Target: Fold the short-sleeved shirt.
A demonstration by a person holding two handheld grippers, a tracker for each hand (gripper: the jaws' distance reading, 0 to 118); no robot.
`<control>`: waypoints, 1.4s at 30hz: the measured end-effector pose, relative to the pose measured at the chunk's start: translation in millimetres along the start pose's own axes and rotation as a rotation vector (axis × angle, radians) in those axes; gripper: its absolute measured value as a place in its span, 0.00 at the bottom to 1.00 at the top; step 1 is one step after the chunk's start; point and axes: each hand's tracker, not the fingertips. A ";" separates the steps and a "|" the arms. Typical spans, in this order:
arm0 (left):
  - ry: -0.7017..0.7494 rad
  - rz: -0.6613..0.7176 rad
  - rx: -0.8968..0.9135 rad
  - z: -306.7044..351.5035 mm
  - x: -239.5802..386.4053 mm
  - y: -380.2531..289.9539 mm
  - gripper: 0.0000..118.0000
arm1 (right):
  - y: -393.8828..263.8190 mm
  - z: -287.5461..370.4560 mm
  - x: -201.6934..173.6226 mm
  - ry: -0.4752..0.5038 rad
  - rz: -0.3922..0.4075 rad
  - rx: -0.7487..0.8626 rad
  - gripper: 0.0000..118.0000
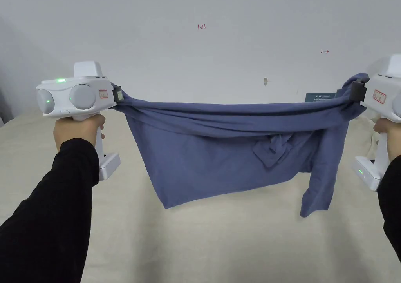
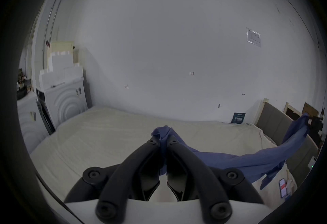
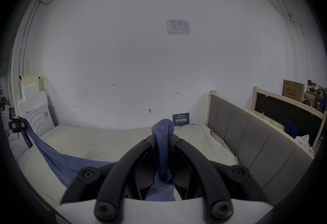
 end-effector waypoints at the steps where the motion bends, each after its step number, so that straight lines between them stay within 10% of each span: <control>1: 0.008 -0.013 0.016 -3.5 1.9 2.5 0.02 | 1.3 -4.8 -3.5 -0.005 0.004 0.007 0.10; 18: 0.008 -0.078 -0.132 -75.9 6.4 -109.0 0.02 | -125.0 -50.5 -10.2 -0.053 0.016 -0.089 0.10; 42: 0.061 0.010 -0.446 115.5 -79.8 -356.2 0.02 | -322.2 190.4 9.7 -0.079 -0.064 -0.383 0.10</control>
